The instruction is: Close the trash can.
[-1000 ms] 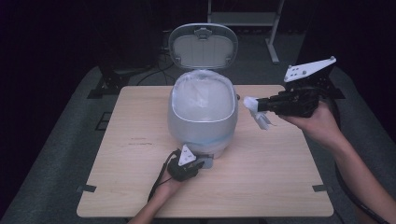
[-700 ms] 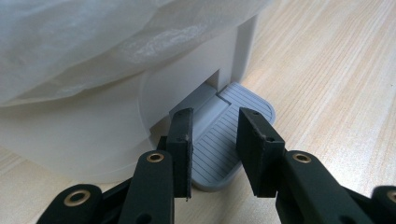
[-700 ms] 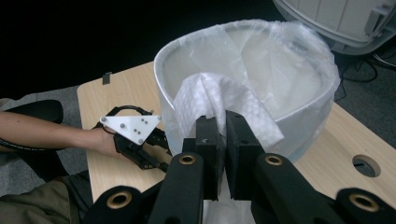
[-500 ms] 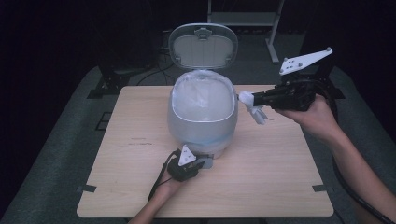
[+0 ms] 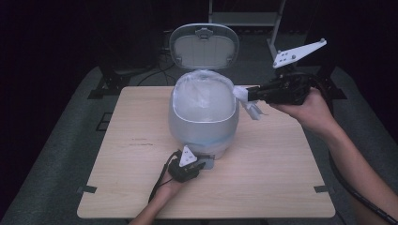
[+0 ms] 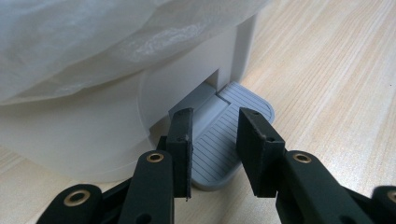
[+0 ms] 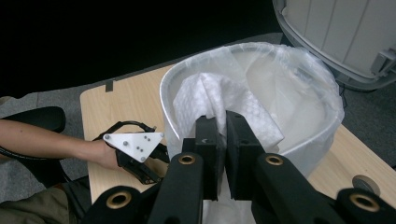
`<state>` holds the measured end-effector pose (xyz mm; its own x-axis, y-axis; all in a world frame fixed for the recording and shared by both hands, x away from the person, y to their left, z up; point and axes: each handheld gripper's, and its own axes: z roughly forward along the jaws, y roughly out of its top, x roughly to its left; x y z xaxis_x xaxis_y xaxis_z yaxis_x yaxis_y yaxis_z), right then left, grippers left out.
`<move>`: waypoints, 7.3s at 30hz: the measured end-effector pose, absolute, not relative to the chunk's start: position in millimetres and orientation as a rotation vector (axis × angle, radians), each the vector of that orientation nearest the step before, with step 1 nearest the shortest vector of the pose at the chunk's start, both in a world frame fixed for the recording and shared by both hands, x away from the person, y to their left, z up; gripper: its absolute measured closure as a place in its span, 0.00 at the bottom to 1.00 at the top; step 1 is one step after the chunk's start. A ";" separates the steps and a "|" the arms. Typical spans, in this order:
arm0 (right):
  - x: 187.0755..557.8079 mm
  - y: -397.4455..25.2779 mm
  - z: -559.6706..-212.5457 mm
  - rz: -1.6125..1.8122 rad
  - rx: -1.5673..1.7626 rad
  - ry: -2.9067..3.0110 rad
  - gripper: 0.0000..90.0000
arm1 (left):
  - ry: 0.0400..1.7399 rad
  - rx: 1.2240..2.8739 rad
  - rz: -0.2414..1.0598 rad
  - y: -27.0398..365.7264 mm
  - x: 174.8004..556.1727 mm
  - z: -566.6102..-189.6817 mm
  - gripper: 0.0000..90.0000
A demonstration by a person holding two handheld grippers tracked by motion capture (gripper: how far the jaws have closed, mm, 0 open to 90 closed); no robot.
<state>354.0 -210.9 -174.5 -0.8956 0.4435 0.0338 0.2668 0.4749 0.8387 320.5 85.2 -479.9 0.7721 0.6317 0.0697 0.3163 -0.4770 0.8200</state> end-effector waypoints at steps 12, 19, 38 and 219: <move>358.7 -196.6 -169.2 1.407 0.579 2.543 0.94 | 0.704 2.095 0.465 84.9 319.9 -480.1 0.74; 362.5 -188.6 -166.0 1.419 0.568 2.541 0.94 | 0.705 2.096 0.463 85.0 319.8 -480.0 0.74; 369.6 -169.4 -160.3 1.416 0.533 2.557 0.94 | 0.704 2.099 0.464 85.1 319.5 -479.8 0.74; 316.8 -312.5 -396.2 1.382 1.122 2.422 0.50 | 0.854 2.000 0.640 188.8 294.8 -447.7 0.29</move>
